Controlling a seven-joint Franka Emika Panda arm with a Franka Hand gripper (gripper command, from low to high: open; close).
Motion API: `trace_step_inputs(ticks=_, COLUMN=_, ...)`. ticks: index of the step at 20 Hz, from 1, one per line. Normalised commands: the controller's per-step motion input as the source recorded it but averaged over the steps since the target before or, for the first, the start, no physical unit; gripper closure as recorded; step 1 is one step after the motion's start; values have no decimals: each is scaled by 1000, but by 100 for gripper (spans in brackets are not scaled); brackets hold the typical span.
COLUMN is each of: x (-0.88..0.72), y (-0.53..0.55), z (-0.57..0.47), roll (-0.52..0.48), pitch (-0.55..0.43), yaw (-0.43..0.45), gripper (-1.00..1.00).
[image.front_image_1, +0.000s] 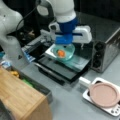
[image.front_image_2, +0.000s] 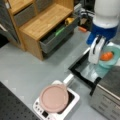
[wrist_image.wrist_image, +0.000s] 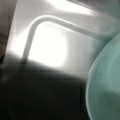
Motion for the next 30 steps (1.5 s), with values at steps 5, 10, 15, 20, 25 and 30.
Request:
trace_step_inputs(ticks=5, x=266, y=-188, z=227, roll=-88, pitch=287, yaw=553, gripper=-100)
trace_step_inputs(ticks=10, x=248, y=-243, z=279, roll=-153, pitch=298, yaw=547, gripper=-100)
trace_step_inputs(ticks=15, x=214, y=-179, z=329, roll=-173, pitch=319, yaw=563, gripper=-100)
trace_step_inputs(ticks=20, x=209, y=-183, z=357, roll=-108, pitch=290, yaw=600, gripper=-100)
trace_step_inputs(ticks=25, x=226, y=-300, z=239, roll=-48, pitch=210, yaw=440, gripper=-100)
trace_step_inputs(ticks=30, x=359, y=-349, z=181, roll=-61, pitch=181, yaw=334, gripper=-100)
